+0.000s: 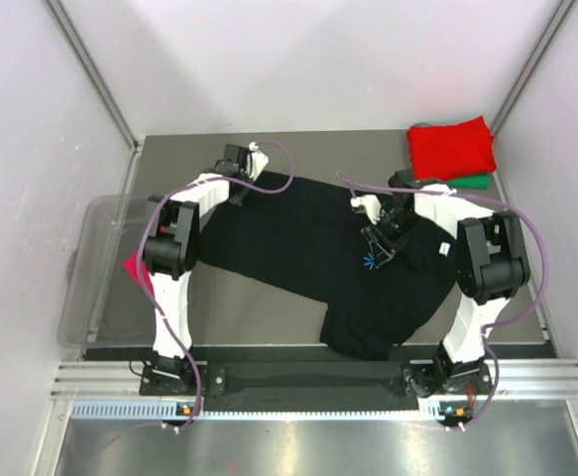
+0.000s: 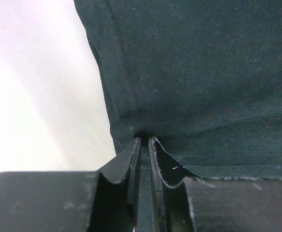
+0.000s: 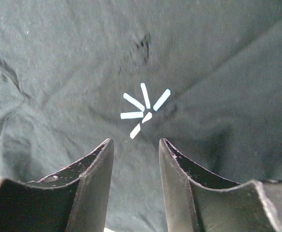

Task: Fold and stack the t-shirts
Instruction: Fold the tshirt

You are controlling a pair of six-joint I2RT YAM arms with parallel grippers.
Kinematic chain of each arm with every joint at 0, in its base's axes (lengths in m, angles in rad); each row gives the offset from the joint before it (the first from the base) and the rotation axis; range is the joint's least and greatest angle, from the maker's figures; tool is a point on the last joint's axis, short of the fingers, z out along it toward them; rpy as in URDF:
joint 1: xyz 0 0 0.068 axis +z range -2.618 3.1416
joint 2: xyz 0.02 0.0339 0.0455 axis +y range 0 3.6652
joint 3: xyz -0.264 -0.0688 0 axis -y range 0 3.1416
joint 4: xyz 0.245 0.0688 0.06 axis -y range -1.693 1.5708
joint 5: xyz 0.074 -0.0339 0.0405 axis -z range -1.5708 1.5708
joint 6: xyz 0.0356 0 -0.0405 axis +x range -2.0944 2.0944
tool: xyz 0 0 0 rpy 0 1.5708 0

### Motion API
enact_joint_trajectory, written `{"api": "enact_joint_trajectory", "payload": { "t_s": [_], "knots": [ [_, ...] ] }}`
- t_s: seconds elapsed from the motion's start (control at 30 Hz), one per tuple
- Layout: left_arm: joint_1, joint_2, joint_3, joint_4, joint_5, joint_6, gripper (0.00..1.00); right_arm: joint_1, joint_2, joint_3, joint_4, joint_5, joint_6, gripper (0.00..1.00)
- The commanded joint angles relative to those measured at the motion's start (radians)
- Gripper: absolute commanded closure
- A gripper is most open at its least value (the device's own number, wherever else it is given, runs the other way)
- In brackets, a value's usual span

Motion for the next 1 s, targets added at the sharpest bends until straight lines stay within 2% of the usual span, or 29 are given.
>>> {"api": "enact_joint_trajectory", "payload": {
  "t_s": [0.0, 0.23, 0.6, 0.8, 0.83, 0.97],
  "knots": [
    [0.006, 0.001, -0.032, -0.039, 0.001, -0.004, 0.83, 0.031, 0.021, 0.047, 0.071, 0.004, 0.022, 0.57],
    [0.006, 0.006, -0.033, -0.039, 0.003, -0.004, 0.83, 0.058, 0.03, 0.036, 0.13, 0.056, 0.05, 0.55],
    [0.006, 0.006, -0.028, -0.043, 0.007, -0.006, 0.83, 0.097, 0.02, -0.013, 0.191, 0.188, 0.07, 0.6],
    [0.006, 0.004, -0.028, -0.043, 0.009, -0.007, 0.83, 0.119, 0.015, -0.031, 0.197, 0.217, 0.073, 0.69],
    [0.006, 0.006, -0.027, -0.043, 0.009, -0.007, 0.83, 0.123, 0.015, -0.033, 0.199, 0.224, 0.077, 0.74],
    [0.006, 0.006, -0.027, -0.045, 0.01, -0.009, 0.83, 0.135, -0.01, -0.033, 0.197, 0.248, 0.091, 0.85]
  ]
}}
